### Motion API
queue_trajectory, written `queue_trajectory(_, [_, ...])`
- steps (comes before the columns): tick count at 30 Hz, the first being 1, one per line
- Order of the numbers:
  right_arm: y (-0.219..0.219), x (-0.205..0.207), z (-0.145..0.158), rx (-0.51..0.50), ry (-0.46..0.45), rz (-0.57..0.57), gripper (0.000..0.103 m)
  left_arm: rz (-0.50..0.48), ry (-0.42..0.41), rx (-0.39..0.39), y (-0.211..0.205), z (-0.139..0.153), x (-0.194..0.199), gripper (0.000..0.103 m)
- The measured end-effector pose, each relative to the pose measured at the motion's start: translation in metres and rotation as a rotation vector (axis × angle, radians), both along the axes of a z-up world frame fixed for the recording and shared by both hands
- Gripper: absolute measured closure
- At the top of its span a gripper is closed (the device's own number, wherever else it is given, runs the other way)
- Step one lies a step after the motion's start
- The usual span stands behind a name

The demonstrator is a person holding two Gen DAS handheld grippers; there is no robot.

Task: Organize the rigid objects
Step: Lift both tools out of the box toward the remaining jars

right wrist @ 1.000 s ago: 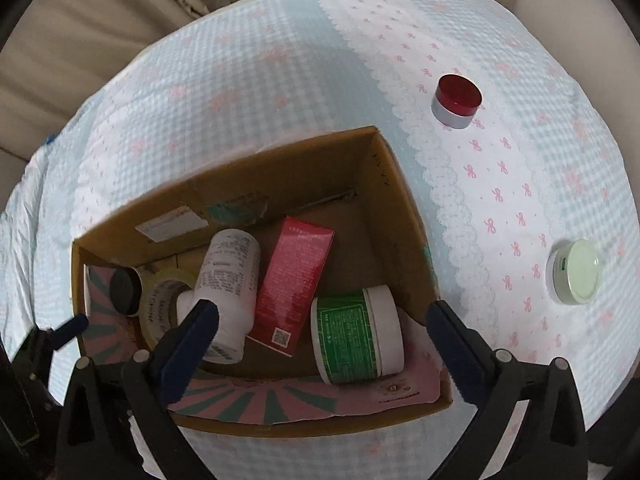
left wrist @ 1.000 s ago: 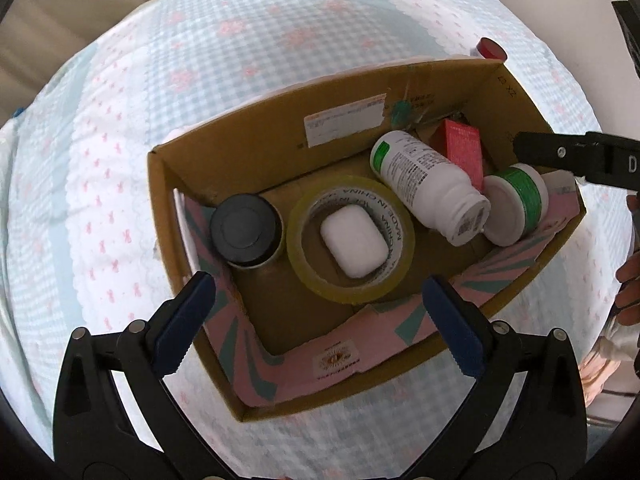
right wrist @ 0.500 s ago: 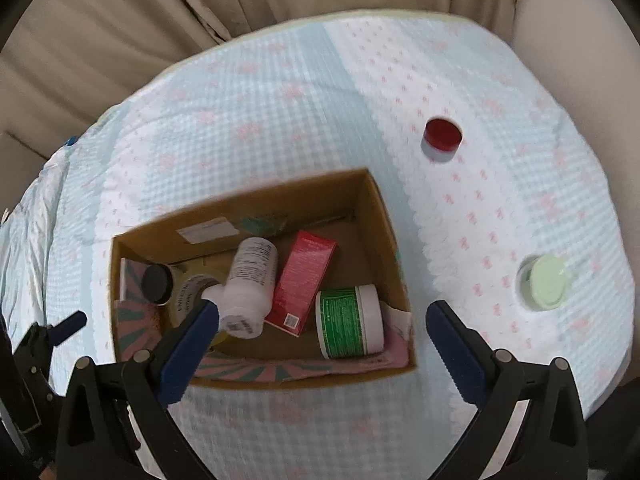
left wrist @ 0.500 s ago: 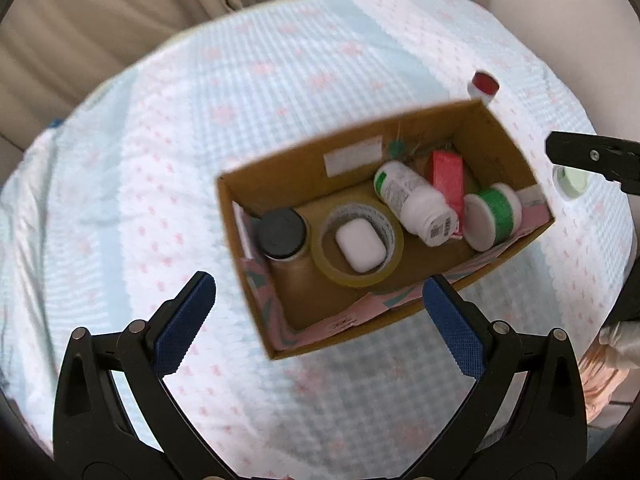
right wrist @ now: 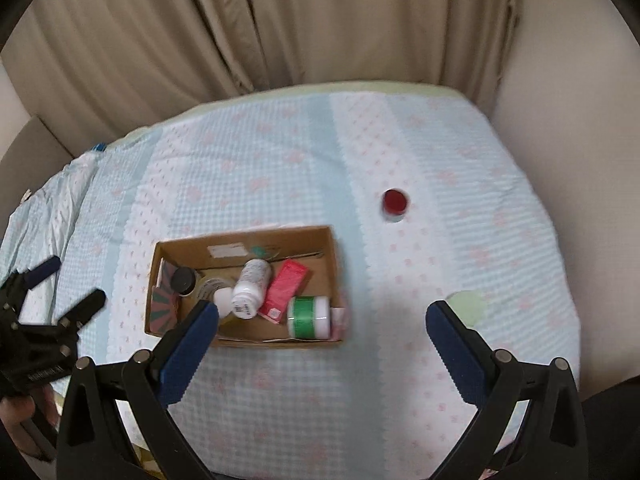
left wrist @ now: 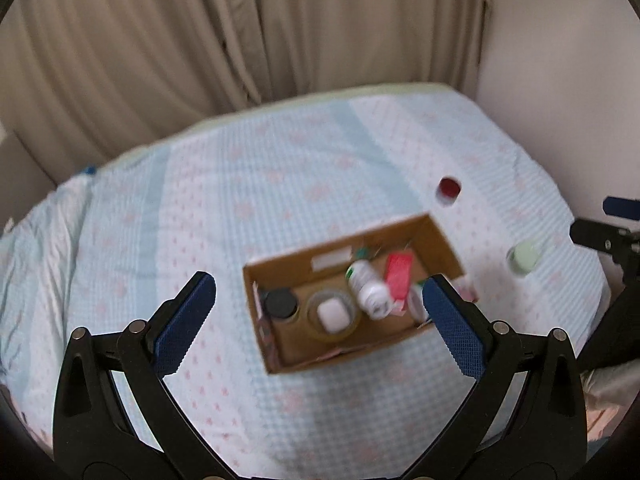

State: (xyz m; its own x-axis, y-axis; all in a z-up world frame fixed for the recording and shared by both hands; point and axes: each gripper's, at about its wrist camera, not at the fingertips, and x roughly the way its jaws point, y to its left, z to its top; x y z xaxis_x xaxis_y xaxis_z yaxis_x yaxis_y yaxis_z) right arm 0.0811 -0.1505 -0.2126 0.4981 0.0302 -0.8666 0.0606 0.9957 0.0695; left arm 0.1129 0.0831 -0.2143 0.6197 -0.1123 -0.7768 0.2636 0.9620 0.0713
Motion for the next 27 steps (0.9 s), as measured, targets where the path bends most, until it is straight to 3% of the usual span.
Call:
queue_trajectory(6, [-0.052,-0.018,0.022,-0.026,-0.052,-0.031,0.0,-0.003,-0.059,-0.025,-0.059,0.033,0.005,0.0])
queue_trajectory(14, [-0.144,-0.024,0.031,0.004,-0.108,0.021,0.0,0.026,-0.089,0.004,-0.158,0.041,0.032,0.0])
queue_trajectory(21, [-0.199,-0.013,0.007,0.012,-0.094,0.106,0.0,0.032,-0.028,-0.033,-0.231,0.019,0.073,0.0])
queue_trajectory(27, [-0.223,0.002,-0.027,0.062,-0.075,0.104,0.0,-0.024,0.021,0.017,-0.275,-0.021,0.114,0.0])
